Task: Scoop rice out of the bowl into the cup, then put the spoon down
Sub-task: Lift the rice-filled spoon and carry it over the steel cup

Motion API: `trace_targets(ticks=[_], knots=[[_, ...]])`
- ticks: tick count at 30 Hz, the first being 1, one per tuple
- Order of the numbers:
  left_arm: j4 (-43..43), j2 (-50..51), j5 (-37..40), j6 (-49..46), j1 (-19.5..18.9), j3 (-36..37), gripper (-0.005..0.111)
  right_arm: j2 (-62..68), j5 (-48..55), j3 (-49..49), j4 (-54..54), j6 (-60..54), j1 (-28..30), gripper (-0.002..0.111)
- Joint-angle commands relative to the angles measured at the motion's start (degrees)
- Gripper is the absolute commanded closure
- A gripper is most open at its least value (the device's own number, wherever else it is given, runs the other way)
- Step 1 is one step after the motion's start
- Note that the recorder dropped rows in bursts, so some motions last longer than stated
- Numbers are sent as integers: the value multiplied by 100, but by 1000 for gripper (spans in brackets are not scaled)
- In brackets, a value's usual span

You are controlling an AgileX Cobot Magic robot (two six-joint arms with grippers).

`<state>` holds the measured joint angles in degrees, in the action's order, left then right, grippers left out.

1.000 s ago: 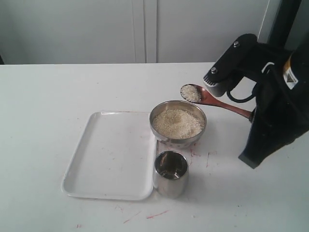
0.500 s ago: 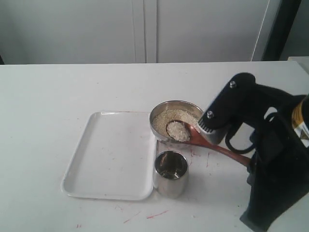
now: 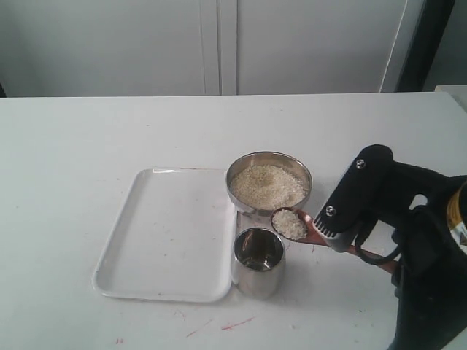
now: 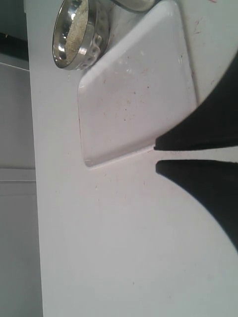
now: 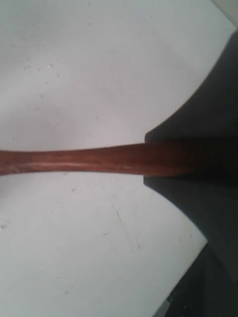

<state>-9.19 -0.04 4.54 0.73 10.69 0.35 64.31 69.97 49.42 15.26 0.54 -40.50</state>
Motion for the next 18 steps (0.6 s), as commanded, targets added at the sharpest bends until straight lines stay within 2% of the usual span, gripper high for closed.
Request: trace_targets(ticks=[1, 12, 18], knots=[[-59, 4, -16, 33, 6, -35, 92, 282, -85, -39, 111, -54, -7, 108], [-59, 4, -16, 33, 6, -35, 92, 895, -374, -39, 794, -211, -7, 108], [-59, 4, -16, 33, 6, -35, 92, 1021, -398, -39, 830, -354, -15, 108]])
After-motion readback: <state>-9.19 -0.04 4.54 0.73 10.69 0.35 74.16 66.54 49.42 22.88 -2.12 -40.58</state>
